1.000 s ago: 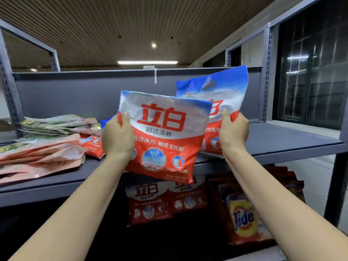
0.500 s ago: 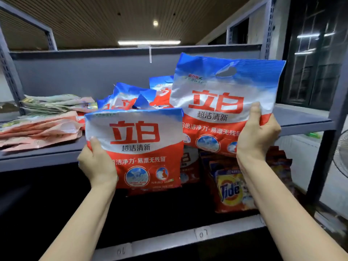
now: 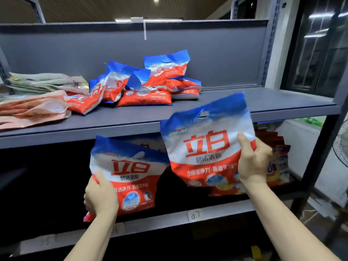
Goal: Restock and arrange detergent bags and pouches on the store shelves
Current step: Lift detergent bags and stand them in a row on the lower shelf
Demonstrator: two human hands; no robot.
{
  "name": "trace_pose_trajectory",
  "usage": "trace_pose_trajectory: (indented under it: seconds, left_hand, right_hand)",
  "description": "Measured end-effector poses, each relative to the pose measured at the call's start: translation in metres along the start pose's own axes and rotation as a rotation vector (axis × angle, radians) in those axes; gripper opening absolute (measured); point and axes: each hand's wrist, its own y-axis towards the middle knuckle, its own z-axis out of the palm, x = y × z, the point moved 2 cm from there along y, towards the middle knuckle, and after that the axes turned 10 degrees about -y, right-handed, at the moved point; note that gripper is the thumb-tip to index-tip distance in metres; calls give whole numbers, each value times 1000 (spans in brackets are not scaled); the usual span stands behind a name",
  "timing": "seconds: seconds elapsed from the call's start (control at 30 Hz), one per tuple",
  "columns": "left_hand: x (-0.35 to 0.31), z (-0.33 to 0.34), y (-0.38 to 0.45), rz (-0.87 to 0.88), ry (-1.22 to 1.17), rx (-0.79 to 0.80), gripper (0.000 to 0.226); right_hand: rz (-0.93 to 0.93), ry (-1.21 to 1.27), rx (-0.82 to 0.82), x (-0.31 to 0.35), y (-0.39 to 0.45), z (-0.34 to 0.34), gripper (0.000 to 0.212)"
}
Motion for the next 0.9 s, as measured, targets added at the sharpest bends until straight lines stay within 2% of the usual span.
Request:
trace_pose_trajectory:
  seconds: [0.23,0.37,0.43,0.5,0.63,0.9]
  left_hand:
    - [37,23,19,-120,76,-20,48]
    - [51,52,46,-203,-29,17,62]
    - [54,69,62,-163,-44,90,61]
    - [57,87,75,-93,-95,119,58]
    - [71,125,92,-89,-340,190,48]
    - [129,179,105,-193,-366,156,44]
  right_hand:
    - [245,-205,277,-66,-35,43,47]
    - [339,-253,377,-85,-44,72,38]
    - [413,-224,386,-93,-45,88,28]
    - [486,-86,386,-101,-45,101,14]
    - [436,7,322,-117,-38,121,11]
    - [475,61,263,-139,-17,146,15]
